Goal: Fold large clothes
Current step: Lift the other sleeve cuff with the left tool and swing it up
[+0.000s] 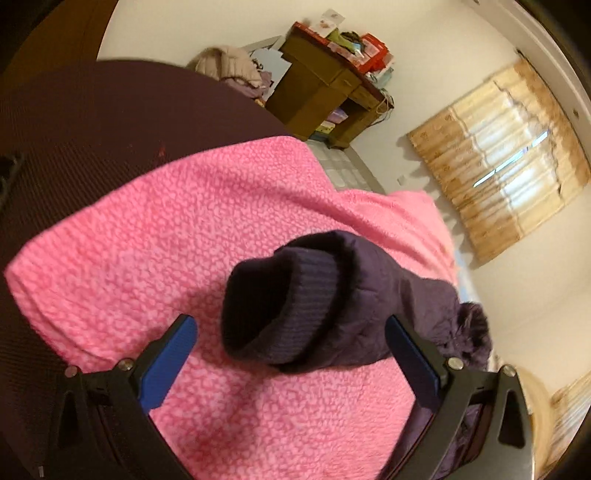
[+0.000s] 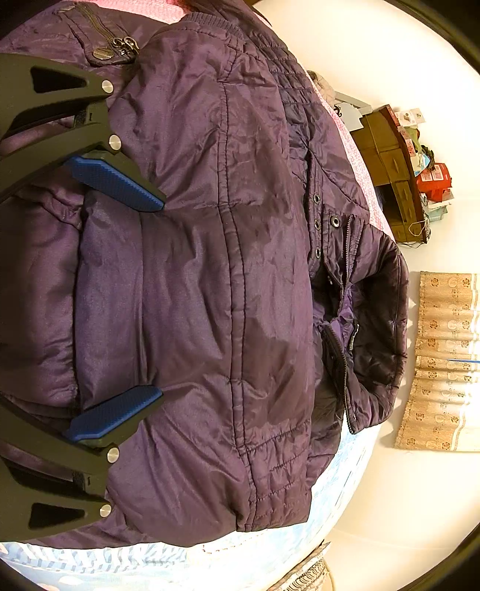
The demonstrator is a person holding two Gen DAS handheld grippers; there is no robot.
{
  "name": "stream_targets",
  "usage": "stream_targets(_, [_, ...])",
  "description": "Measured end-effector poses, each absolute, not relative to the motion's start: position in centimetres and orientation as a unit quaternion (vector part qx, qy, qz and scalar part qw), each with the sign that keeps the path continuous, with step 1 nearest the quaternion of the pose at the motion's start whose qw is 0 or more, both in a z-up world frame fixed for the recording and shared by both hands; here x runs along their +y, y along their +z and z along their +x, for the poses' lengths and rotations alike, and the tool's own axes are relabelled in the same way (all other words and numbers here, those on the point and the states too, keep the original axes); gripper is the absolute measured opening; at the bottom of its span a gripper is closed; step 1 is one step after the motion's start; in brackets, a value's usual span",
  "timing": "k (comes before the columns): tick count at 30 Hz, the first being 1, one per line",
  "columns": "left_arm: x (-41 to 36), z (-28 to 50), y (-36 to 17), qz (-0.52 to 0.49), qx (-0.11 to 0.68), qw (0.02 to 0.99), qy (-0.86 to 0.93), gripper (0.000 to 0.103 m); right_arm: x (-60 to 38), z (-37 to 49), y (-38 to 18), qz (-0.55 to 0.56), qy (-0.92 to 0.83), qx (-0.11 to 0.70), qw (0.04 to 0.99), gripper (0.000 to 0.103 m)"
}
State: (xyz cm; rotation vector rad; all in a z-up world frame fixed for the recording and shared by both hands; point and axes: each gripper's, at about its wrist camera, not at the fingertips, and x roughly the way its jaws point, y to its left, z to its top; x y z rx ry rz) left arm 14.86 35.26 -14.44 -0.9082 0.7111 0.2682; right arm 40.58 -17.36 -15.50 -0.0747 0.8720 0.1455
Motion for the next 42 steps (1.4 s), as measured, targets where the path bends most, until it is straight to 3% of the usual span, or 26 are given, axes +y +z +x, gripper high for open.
stream_targets(10, [35.5,15.7,-15.4,-0.486,0.31,0.812,0.098,0.103,-17.3,40.6,-15.5,-0.037,0.07,0.422,0.903,0.095])
stream_targets(11, [35.6,16.1,-15.5,-0.487,0.314,0.809,0.102,0.099,-17.3,40.5,-15.5,-0.037,0.07,0.421,0.903,0.095])
stream_targets(15, [35.4,17.3,-15.8,-0.481,0.315,0.811,0.105,0.064,-17.3,40.6,-15.5,-0.037,0.07,0.422,0.903,0.095])
stream_targets(19, [34.8,17.6,-14.8,-0.454,0.306,0.831,0.102,0.06,-17.3,40.6,-15.5,-0.037,0.07,0.422,0.903,0.096])
stream_targets(24, [35.7,17.6,-15.9,-0.469,0.302,0.822,0.117,0.072,-17.3,40.6,-15.5,-0.037,0.07,0.422,0.903,0.096])
stream_targets(26, [36.0,17.7,-16.3,-0.475,0.299,0.82,0.113,0.068,-17.3,40.5,-15.5,-0.038,0.07,0.421,0.903,0.096])
stream_targets(27, [36.0,17.9,-16.2,-0.473,0.295,0.824,0.106,0.05,-17.3,40.6,-15.5,-0.038,0.07,0.422,0.903,0.096])
stream_targets(29, [35.9,18.2,-15.6,-0.453,0.29,0.839,0.086,0.029,-17.3,40.6,-15.5,-0.037,0.07,0.422,0.903,0.096])
stream_targets(30, [35.7,18.3,-15.1,-0.442,0.289,0.845,0.083,0.025,-17.3,40.6,-15.5,-0.037,0.07,0.422,0.903,0.096])
stream_targets(42, [33.4,20.5,-5.2,-0.357,0.213,0.908,0.053,0.021,-17.5,40.6,-15.1,-0.025,0.076,0.42,0.904,0.096])
